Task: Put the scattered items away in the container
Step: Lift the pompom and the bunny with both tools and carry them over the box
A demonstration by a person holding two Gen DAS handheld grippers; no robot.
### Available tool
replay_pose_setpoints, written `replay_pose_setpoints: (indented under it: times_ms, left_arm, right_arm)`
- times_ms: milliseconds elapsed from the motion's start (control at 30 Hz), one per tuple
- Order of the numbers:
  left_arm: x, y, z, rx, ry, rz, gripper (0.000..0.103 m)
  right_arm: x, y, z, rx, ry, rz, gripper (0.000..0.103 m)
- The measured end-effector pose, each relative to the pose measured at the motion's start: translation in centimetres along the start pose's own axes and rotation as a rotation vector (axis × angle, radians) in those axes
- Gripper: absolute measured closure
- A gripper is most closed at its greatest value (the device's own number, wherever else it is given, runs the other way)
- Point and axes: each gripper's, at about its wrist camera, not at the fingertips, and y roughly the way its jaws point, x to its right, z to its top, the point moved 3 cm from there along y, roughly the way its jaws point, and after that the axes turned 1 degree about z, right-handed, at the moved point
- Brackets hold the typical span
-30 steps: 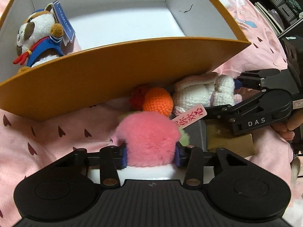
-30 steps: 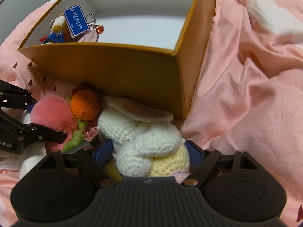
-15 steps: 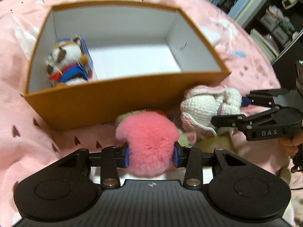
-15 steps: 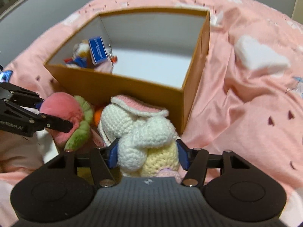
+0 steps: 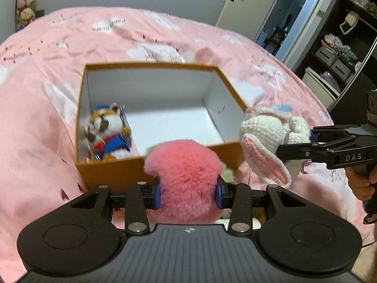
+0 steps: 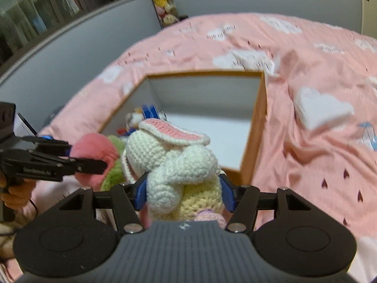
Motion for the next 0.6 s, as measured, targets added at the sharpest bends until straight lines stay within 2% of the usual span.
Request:
replay_pose_setpoints:
  times_ms: [300, 467, 600]
  left_arm:
    - [0.1, -1.8, 3.8, 0.095, 0.058, 0.045, 0.056]
    - [0.2, -1.4, 6.1, 0.133, 0.081, 0.067, 0.056]
    - [-0.4, 0.9, 7.3, 0.11, 0.077, 0.111, 0.056]
  right_arm:
    - [-2.5, 0.0, 3.9, 0.08, -0.04, 0.037, 0.04]
    - [-2.6, 1.1, 5.9, 0.1, -0.032, 0.01, 0.04]
    - [-1.8, 3.0, 7.2, 0.101, -0.012, -0.04, 0.04]
